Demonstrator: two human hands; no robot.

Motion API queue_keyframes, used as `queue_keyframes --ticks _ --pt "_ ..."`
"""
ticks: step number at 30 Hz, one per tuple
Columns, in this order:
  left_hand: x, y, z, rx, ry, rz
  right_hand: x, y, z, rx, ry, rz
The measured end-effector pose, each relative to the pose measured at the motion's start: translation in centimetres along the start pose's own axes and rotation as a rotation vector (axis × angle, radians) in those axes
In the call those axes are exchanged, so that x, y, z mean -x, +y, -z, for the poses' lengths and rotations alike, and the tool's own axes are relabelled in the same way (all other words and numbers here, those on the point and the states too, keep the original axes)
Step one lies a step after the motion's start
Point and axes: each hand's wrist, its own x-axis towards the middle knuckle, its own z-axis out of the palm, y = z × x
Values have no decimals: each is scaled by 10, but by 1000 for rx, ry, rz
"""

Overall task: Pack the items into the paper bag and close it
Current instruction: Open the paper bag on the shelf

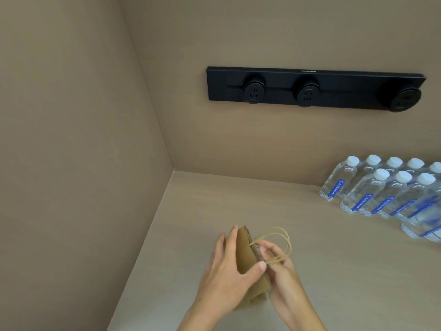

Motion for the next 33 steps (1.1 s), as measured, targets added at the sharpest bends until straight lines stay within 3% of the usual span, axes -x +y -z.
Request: queue_keyframes --ticks 11,17,25,30,33 --pt "-2 -4 16 326 -205 48 12 5 1 215 -89 57" --pt "0 -1 27 365 -130 116 10 3 1 468 -123 84" --pt "-9 -14 61 -133 60 70 19 -18 9 662 -13 162" --pt "-23 -1 84 -462 29 -4 36 -37 14 1120 -18 285" --pt "-31 15 87 -492 -43 -57 45 -36 7 1345 -52 377"
